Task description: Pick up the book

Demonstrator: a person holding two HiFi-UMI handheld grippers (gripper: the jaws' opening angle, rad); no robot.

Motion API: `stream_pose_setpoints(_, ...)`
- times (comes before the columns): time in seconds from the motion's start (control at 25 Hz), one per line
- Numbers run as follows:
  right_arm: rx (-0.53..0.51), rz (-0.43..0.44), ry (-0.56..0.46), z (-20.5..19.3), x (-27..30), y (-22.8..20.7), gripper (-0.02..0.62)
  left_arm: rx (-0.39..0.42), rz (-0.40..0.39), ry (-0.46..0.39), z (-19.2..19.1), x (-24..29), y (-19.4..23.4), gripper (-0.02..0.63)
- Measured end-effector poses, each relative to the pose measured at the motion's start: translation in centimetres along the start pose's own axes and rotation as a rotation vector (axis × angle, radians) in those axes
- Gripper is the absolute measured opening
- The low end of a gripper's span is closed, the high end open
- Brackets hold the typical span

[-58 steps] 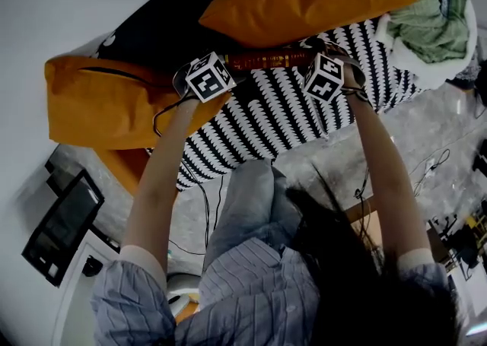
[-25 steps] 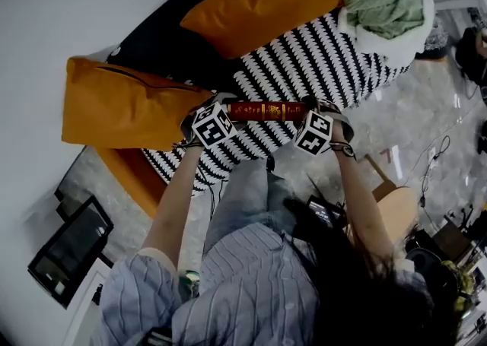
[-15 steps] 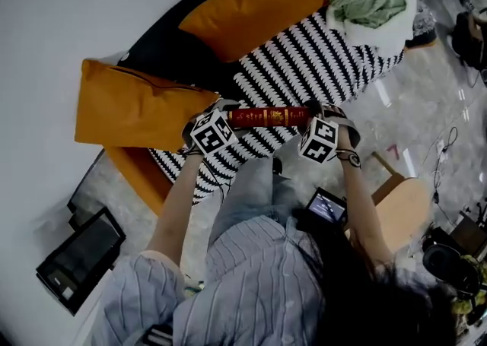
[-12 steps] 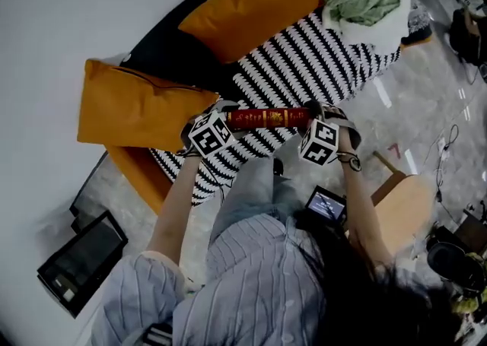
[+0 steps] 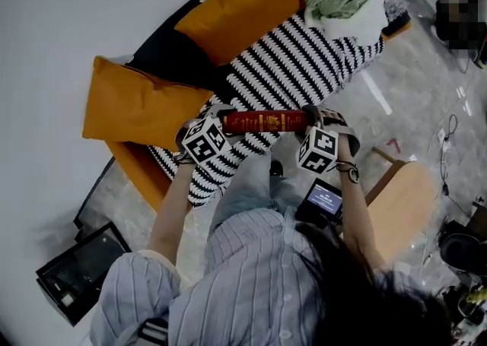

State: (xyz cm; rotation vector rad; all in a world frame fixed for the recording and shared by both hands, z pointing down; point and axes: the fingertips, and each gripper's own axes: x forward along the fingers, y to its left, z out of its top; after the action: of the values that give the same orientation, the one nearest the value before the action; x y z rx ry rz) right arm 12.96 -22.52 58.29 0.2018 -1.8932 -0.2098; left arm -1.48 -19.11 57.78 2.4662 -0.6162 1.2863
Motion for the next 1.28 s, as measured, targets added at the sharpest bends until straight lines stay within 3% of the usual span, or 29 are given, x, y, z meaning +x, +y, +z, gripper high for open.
stream_pose_setpoints(0.28, 0.009, -0.061, -0.029, -2.0, -3.9, 3.1, 0.293, 0.056, 0.054, 0.001, 1.9, -1.5, -4.8, 0.310)
stream_pose_setpoints(0.68, -0.034, -0.078, -0.070, -3.3, -6.8, 7.3, 0.293, 0.038, 0.117, 0.031, 2.0, -2.9, -10.7, 0.310)
stream_pose_setpoints(1.28, -0.063, -0.039, -0.117, -1.6, -6.4, 9.7, 0.293, -0.007, 0.142, 0.093, -0.4, -4.7, -12.7, 0.310)
